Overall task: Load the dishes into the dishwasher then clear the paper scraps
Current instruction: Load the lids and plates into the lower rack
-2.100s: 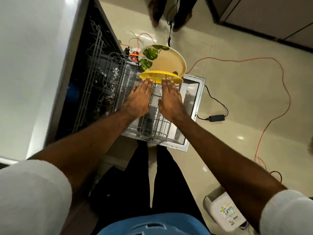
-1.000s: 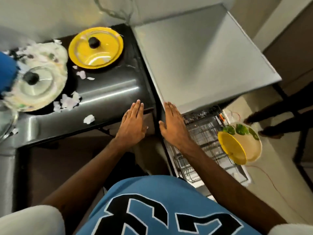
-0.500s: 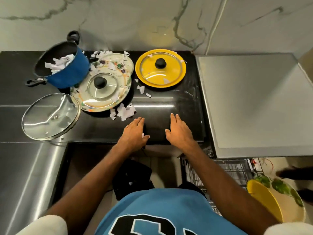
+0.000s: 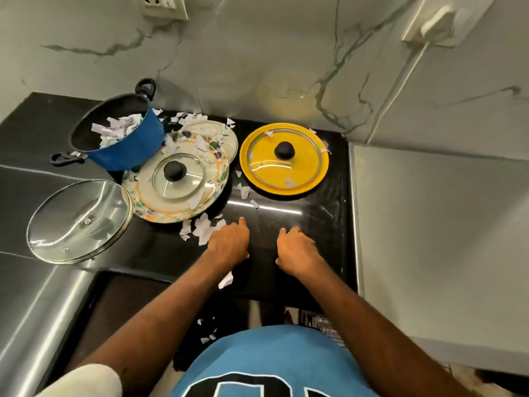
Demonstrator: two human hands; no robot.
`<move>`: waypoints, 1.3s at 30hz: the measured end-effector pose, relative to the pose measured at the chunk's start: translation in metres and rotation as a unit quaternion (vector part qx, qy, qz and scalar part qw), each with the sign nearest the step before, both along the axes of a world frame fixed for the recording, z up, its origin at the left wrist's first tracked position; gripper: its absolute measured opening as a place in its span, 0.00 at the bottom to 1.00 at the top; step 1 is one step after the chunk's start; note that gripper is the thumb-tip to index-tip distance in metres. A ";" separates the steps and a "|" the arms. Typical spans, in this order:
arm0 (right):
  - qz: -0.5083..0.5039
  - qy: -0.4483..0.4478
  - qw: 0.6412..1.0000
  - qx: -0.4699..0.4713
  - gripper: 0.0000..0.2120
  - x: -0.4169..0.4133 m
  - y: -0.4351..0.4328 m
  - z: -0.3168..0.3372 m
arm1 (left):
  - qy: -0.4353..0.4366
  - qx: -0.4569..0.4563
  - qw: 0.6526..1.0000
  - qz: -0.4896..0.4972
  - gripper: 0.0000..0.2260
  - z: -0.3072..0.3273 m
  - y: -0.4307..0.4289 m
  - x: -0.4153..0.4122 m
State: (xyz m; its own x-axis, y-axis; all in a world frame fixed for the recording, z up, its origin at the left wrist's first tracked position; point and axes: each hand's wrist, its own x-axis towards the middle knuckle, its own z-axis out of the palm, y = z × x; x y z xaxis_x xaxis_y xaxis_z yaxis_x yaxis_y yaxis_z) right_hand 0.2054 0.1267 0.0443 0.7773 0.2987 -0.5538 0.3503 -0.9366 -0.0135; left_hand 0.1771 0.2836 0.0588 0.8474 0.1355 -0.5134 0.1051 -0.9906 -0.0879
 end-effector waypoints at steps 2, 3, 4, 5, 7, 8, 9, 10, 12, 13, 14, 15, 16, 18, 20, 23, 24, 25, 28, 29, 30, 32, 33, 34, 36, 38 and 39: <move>0.016 -0.004 0.999 0.029 0.24 0.017 -0.010 0.006 | 0.007 0.009 1.000 -0.008 0.28 0.004 -0.005 0.009; 0.004 -0.009 0.998 0.058 0.22 0.028 -0.015 0.009 | 0.012 0.014 1.000 -0.013 0.22 0.006 -0.008 0.013; -0.021 -0.019 0.995 0.099 0.21 0.042 -0.018 0.013 | 0.016 0.018 1.000 -0.014 0.18 0.006 -0.010 0.016; -0.051 -0.036 0.988 0.144 0.20 0.058 -0.021 0.015 | 0.018 0.022 1.000 -0.013 0.16 0.005 -0.013 0.018; -0.095 -0.074 0.968 0.219 0.23 0.089 -0.020 0.018 | 0.025 0.030 0.999 -0.010 0.14 0.005 -0.019 0.019; -0.099 -0.090 0.960 0.246 0.24 0.104 -0.018 0.020 | 0.026 0.030 0.999 -0.006 0.14 0.004 -0.021 0.019; -0.095 -0.108 0.954 0.265 0.26 0.120 -0.015 0.020 | 0.025 0.027 0.999 0.002 0.14 0.003 -0.022 0.018; -0.089 -0.127 0.948 0.278 0.27 0.136 -0.012 0.022 | 0.021 0.023 0.999 0.008 0.14 0.002 -0.023 0.018; -0.067 -0.151 0.944 0.284 0.30 0.168 -0.003 0.020 | 0.013 0.014 1.000 0.021 0.13 0.002 -0.023 0.018; -0.057 -0.151 0.947 0.279 0.32 0.181 0.001 0.017 | 0.011 0.010 1.000 0.026 0.13 0.003 -0.023 0.018; -0.045 -0.142 0.952 0.269 0.33 0.194 0.005 0.013 | 0.008 0.009 0.999 0.031 0.14 0.004 -0.023 0.018; -0.034 -0.128 0.957 0.259 0.34 0.205 0.008 0.009 | 0.006 0.009 0.999 0.033 0.14 0.004 -0.023 0.018; -0.022 -0.114 0.960 0.253 0.35 0.213 0.010 0.005 | 0.005 0.010 0.999 0.034 0.14 0.005 -0.024 0.018; 0.003 -0.098 0.964 0.246 0.35 0.225 0.014 -0.002 | 0.008 0.004 0.999 0.037 0.15 0.006 -0.024 0.017; 0.024 -0.100 0.966 0.236 0.32 0.232 0.018 -0.009 | 0.012 -0.004 0.999 0.041 0.16 0.005 -0.023 0.019; 0.032 -0.129 0.962 0.240 0.27 0.237 0.019 -0.015 | 0.008 -0.007 0.999 0.044 0.17 0.006 -0.021 0.020; 0.037 -0.138 0.958 0.247 0.25 0.238 0.019 -0.017 | 0.005 -0.007 0.999 0.046 0.16 0.005 -0.020 0.020; 0.045 -0.145 0.956 0.253 0.24 0.239 0.018 -0.017 | 0.004 -0.009 0.999 0.049 0.16 0.005 -0.021 0.020; 0.052 -0.173 0.945 0.273 0.23 0.237 0.014 -0.020 | 0.007 -0.017 0.998 0.057 0.13 0.004 -0.026 0.021; 0.041 -0.184 0.938 0.290 0.23 0.232 0.013 -0.020 | 0.008 -0.018 0.998 0.060 0.13 0.003 -0.027 0.021; 0.027 -0.195 0.929 0.313 0.23 0.225 0.012 -0.020 | 0.008 -0.018 0.998 0.062 0.12 0.003 -0.028 0.021; -0.004 -0.213 0.903 0.372 0.23 0.206 0.007 -0.017 | 0.009 -0.022 0.998 0.066 0.12 0.001 -0.027 0.021; -0.018 -0.222 0.887 0.404 0.23 0.194 0.005 -0.014 | 0.011 -0.027 0.997 0.068 0.12 0.000 -0.026 0.021; -0.033 -0.229 0.870 0.434 0.23 0.181 0.002 -0.010 | 0.014 -0.032 0.997 0.069 0.12 0.000 -0.025 0.021; -0.072 -0.232 0.834 0.495 0.23 0.152 -0.003 -0.001 | 0.015 -0.040 0.997 0.070 0.12 0.002 -0.025 0.019; -0.109 -0.225 0.801 0.543 0.23 0.122 -0.007 0.007 | -0.007 -0.038 0.997 0.068 0.12 0.004 -0.024 0.014; -0.131 -0.217 0.784 0.567 0.23 0.107 -0.010 0.012 | -0.025 -0.039 0.997 0.065 0.12 0.004 -0.023 0.011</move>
